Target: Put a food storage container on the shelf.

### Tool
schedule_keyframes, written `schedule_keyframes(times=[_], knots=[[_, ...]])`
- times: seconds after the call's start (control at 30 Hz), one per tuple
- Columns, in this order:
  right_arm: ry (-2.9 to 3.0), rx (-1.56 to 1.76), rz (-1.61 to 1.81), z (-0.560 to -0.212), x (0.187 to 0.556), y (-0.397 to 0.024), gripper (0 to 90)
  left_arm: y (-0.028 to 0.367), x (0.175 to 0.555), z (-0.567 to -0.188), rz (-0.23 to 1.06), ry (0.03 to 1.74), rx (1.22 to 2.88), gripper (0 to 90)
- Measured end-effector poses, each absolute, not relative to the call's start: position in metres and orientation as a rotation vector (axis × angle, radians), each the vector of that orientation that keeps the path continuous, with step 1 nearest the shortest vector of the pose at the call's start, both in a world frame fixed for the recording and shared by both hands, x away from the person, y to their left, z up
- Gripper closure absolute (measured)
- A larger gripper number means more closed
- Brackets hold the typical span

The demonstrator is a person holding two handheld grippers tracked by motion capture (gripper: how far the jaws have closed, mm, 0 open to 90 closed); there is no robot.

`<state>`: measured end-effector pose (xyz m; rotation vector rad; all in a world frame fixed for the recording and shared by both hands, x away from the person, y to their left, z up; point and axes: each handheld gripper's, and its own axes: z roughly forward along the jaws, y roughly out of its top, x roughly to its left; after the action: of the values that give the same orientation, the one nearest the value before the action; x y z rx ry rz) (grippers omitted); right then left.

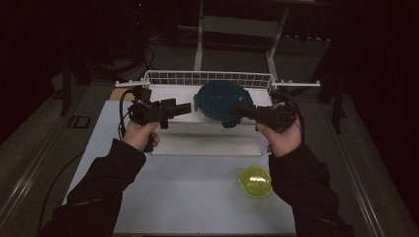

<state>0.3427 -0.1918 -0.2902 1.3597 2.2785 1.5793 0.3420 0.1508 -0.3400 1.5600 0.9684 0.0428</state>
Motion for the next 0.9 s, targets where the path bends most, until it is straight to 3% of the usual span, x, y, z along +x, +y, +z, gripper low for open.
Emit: schedule_keyframes(times=[0.4,0.6,0.73,0.9], knots=[[2.372,1.298,1.561,-0.310,0.317,-0.181,79.4,0.153,0.305,-0.374,0.104,0.910,1.613,3.2],[2.378,1.304,1.512,-0.319,0.315,-0.181,89.5,0.153,0.285,-0.392,0.160,0.878,1.668,2.6],[2.373,1.316,1.481,-0.323,0.316,-0.181,89.7,0.152,0.266,-0.401,0.220,0.850,1.695,2.6],[2.364,1.333,1.486,-0.323,0.320,-0.180,89.8,0.154,0.251,-0.418,0.197,0.860,1.691,2.6]])
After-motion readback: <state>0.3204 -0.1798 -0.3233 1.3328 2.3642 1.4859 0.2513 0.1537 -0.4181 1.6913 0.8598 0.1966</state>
